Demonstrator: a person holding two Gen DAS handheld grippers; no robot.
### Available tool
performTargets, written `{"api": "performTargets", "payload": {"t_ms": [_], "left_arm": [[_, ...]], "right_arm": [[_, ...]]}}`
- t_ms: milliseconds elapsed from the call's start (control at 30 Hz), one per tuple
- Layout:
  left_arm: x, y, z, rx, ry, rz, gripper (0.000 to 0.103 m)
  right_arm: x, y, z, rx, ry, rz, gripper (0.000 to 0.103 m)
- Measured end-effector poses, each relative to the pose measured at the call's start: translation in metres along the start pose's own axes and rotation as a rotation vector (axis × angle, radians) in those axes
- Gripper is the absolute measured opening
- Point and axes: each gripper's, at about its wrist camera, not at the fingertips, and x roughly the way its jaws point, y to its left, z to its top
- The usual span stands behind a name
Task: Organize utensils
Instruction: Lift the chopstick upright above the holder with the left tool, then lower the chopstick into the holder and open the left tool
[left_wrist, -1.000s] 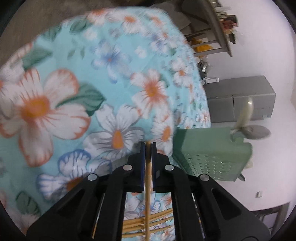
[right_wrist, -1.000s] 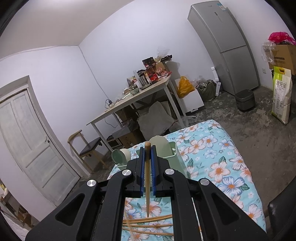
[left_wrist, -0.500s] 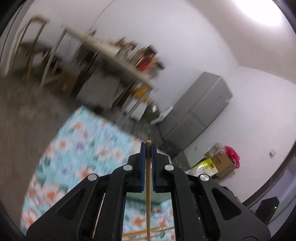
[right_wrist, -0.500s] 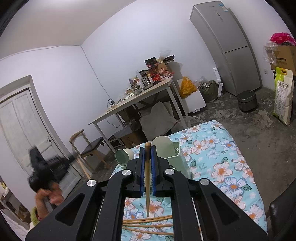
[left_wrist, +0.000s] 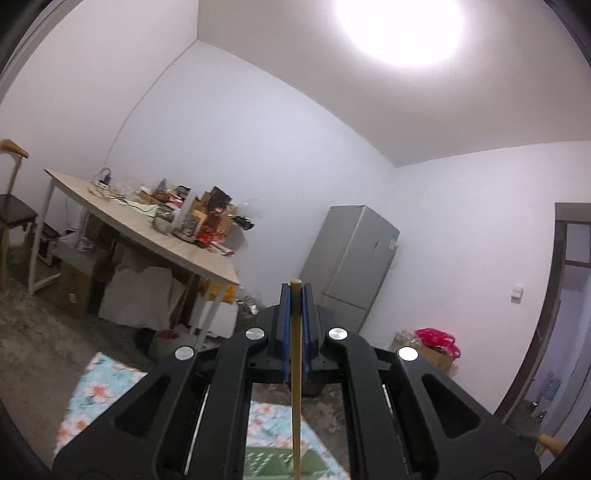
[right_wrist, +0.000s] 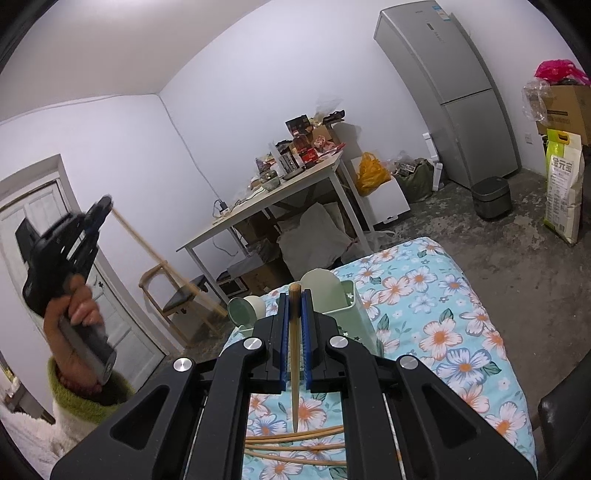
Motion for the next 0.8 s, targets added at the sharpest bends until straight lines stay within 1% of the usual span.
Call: {"api": "performTargets", "payload": {"t_ms": [33, 100, 200, 267, 467, 600, 700, 767, 800], "left_arm": [[0.005, -0.003, -0.002, 0.008, -0.006, -0.003, 0.004], [0.020, -0.013, -0.009, 0.057, -0.019, 0.004, 0.004], [0.041, -0.020, -0.027, 0.093, -0.012, 0.004, 0.004], [0.056, -0.023, -0.042, 0.132, -0.009, 0.029, 0.004], [0.090, -0.017, -0.088, 0.195, 0.035, 0.089, 0.004], [0.102, -0.006, -0.110, 0.191, 0.098, 0.099, 0.004], [0.104, 0.003, -0.120, 0.154, 0.146, 0.095, 0.005], [0.105, 0.012, -0.122, 0.118, 0.174, 0.096, 0.011], [0.103, 0.016, -0.121, 0.106, 0.180, 0.101, 0.021]], "right_arm": [[0.000, -0.001, 0.000, 0.002, 0.000, -0.001, 0.007], [0.001, -0.004, 0.001, 0.006, 0.001, -0.004, 0.007], [0.003, -0.007, 0.000, 0.010, 0.005, -0.008, 0.007], [0.003, -0.008, 0.000, 0.012, 0.007, -0.011, 0.007], [0.004, -0.014, 0.000, 0.020, 0.011, -0.020, 0.007], [0.004, -0.017, 0.000, 0.021, 0.012, -0.027, 0.007], [0.003, -0.017, 0.001, 0.017, 0.010, -0.032, 0.007], [0.003, -0.016, 0.001, 0.013, 0.006, -0.034, 0.007], [0.002, -0.015, 0.002, 0.009, 0.003, -0.035, 0.007]]}}
